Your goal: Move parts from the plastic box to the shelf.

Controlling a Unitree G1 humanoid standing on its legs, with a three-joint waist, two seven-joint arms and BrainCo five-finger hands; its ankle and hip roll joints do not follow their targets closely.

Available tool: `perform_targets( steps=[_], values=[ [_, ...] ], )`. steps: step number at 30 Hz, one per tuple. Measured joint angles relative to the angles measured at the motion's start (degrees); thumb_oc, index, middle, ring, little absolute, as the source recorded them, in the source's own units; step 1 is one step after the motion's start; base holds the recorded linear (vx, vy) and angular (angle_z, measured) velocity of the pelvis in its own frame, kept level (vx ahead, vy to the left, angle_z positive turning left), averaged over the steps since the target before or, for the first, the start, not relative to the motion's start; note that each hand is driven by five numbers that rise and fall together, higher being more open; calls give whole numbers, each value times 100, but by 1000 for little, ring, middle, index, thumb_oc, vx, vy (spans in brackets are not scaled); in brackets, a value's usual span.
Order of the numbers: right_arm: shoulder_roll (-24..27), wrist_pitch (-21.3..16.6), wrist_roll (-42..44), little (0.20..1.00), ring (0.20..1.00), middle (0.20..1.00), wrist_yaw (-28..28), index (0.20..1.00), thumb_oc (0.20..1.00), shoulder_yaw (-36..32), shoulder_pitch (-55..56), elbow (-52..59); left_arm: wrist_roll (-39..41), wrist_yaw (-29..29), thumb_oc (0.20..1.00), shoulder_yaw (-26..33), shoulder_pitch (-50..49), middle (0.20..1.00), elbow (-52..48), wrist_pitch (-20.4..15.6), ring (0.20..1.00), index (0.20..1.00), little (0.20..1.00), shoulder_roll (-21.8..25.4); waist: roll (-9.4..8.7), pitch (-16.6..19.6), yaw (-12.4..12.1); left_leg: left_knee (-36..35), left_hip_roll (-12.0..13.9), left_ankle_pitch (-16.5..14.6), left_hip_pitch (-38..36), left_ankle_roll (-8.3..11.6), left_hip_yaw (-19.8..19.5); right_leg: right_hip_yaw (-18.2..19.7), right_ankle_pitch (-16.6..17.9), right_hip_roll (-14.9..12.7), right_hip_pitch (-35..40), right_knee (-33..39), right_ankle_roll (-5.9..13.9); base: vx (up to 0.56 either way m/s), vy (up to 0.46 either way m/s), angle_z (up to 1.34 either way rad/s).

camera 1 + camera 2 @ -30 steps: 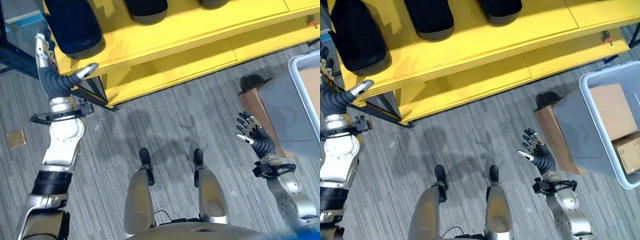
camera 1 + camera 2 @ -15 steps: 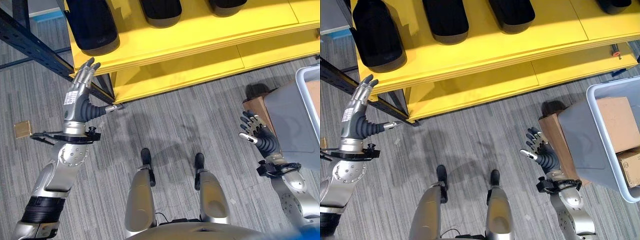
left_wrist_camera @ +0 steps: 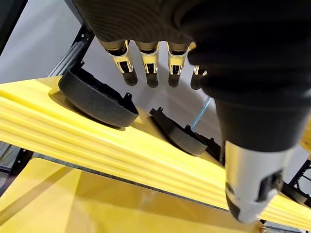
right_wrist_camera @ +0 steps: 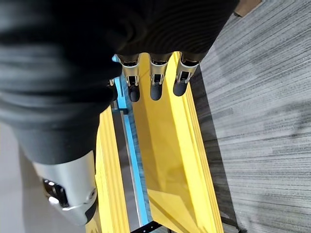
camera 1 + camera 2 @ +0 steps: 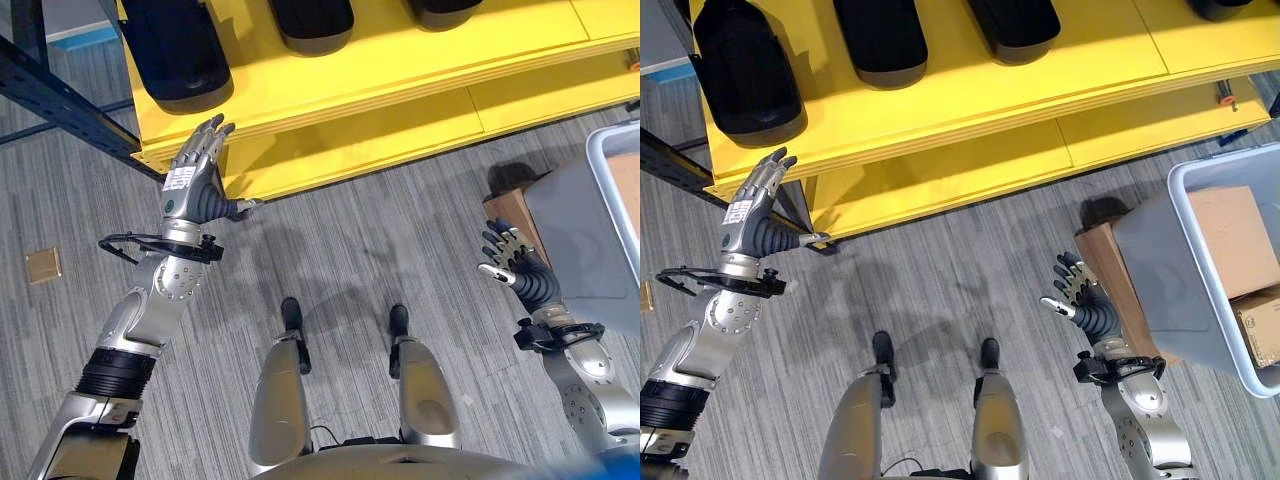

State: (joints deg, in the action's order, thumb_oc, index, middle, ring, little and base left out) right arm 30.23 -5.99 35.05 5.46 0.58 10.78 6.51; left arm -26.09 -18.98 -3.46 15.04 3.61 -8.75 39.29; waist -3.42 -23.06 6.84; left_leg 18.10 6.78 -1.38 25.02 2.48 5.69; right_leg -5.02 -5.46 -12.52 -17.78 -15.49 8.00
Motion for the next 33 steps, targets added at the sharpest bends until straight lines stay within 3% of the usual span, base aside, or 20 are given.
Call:
perform_targets(
  steps=[26,33],
  values=[
    [1,240,11,1000,1000,1000,61,1000,1000,-9,-94,0,521,41,1000,-236,896,1000,1248,408,1000,1000,1000,17,-15,13,67,114,39,8,177,18,53,140,-144,11,-379,-432,-41,4,2,-1],
    [3,261,12,1000,1000,1000,113,1000,1000,-12,-68,3,728,60,1000,-437,1158,1000,1639,466,1000,1000,1000,30,-16,13,198,131,60,8,176,19,66,167,-147,28,-402,-445,-45,0,0,-1]
  ],
)
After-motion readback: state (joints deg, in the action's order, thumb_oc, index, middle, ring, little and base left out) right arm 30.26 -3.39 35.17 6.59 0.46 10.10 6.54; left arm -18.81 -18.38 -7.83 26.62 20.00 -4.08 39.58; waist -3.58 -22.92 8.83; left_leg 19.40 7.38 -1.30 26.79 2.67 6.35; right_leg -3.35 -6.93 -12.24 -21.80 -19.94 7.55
